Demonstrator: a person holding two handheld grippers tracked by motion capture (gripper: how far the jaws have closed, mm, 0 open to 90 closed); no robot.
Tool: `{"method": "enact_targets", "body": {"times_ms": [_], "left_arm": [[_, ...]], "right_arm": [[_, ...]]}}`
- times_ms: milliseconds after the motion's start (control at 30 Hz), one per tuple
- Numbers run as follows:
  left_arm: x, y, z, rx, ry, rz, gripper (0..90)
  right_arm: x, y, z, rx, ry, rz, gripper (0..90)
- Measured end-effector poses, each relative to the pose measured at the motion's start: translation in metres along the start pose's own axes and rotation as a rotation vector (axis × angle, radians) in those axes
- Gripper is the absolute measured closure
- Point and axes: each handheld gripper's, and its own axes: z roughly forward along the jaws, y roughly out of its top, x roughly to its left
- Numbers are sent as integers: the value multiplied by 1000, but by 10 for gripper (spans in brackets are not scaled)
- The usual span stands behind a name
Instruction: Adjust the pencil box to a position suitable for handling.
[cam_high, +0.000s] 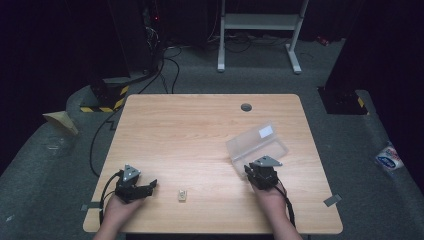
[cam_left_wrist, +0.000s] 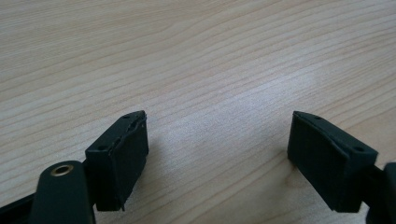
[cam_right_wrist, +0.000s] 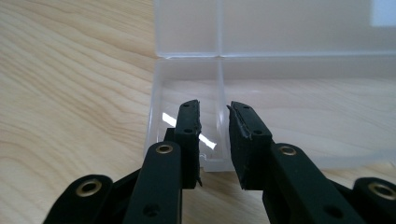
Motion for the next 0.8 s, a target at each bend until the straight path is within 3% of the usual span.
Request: {"method": "enact_targets", "body": {"times_ms": [100,267,300,400,600,800], "left_arm": [[0,0,0,1,-2,1,207],[0,0,0,3,-5,2,207],[0,0,0,3,-5,4,208],[0,0,0,3,-4,4,208],[0,0,0,2,-4,2,208],[0,0,0,3,-5,4,208]], "right_arm": [[13,2,0,-9,26,-24,724],[22,4,-1,-25,51,-44,702],[22,5,-4,-43,55,-28,649],[18,6,-8,-59,43,-7,618],[-32,0,-28,-97,-96,103,588],[-82,-18,-42,-54,-262,174,579]]}}
